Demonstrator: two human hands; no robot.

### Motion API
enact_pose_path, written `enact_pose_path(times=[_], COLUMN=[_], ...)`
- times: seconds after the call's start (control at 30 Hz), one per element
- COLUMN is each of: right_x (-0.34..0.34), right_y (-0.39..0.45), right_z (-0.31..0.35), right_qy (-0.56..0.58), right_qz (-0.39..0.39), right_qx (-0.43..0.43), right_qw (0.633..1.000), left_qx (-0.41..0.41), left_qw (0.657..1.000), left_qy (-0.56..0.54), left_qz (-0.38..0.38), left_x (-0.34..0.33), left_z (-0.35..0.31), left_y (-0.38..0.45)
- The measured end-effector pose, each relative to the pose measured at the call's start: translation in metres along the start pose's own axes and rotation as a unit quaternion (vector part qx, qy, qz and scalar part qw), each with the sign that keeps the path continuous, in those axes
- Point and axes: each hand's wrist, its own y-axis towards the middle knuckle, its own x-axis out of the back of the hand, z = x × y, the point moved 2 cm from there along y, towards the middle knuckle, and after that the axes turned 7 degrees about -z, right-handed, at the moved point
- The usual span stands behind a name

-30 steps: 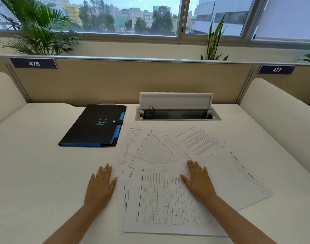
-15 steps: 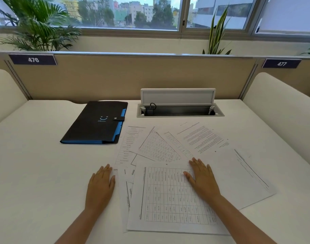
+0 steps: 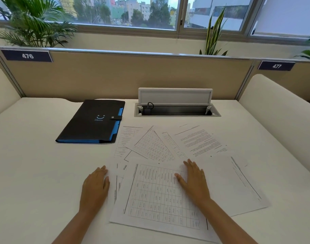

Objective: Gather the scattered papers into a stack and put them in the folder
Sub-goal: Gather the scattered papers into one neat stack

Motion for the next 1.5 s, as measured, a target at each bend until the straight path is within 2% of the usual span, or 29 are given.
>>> enact_pose_path(times=[0.13,0.2,0.27,0.33,0.43,0.7,1.03,1.1,1.2,1.27,1.37,1.43,1.5], right_x=[0.03,0.041,0.046,0.044,0.038,0.049,0.049,0.049,0.051,0.054,0.064,0.072,0.08], right_y=[0.005,0.012,0.017,0.018,0.015,0.014,0.025,0.028,0.032,0.032,0.029,0.028,0.028], right_z=[-0.006,-0.011,-0.016,-0.017,-0.017,-0.037,-0.038,-0.039,-0.042,-0.037,-0.016,0.0,0.011], right_qy=[-0.053,-0.078,-0.074,-0.098,-0.148,-0.092,-0.12,-0.093,0.006,0.074,0.16,0.21,0.263], right_qz=[-0.092,-0.06,0.006,0.074,0.121,0.138,0.138,0.142,0.133,0.1,0.09,0.108,0.113], right_qx=[-0.074,-0.101,-0.119,-0.109,-0.076,-0.053,-0.08,-0.098,-0.118,-0.089,-0.016,0.026,0.048], right_qw=[0.992,0.99,0.99,0.986,0.979,0.985,0.98,0.981,0.984,0.988,0.983,0.971,0.957], left_qx=[-0.004,-0.006,-0.007,-0.005,-0.005,0.002,0.001,0.002,0.019,0.012,-0.057,-0.109,-0.115], left_qw=[1.0,1.0,1.0,1.0,1.0,1.0,1.0,1.0,0.999,0.999,0.998,0.993,0.99], left_qy=[0.002,0.001,-0.001,-0.001,0.001,0.004,0.015,0.013,-0.028,-0.047,-0.038,-0.03,-0.029], left_qz=[-0.001,-0.005,-0.006,-0.005,-0.005,-0.001,0.008,0.011,-0.004,-0.021,-0.013,0.013,0.071], left_x=[0.001,0.002,0.003,0.003,0.004,0.004,0.004,0.004,0.007,0.012,0.018,0.02,0.02], left_z=[-0.002,-0.003,-0.003,-0.003,-0.004,-0.005,-0.006,-0.006,-0.01,-0.018,-0.046,-0.07,-0.091], left_y=[0.0,0.0,-0.001,-0.001,-0.001,-0.002,-0.003,-0.004,-0.007,-0.005,0.003,0.01,0.02])
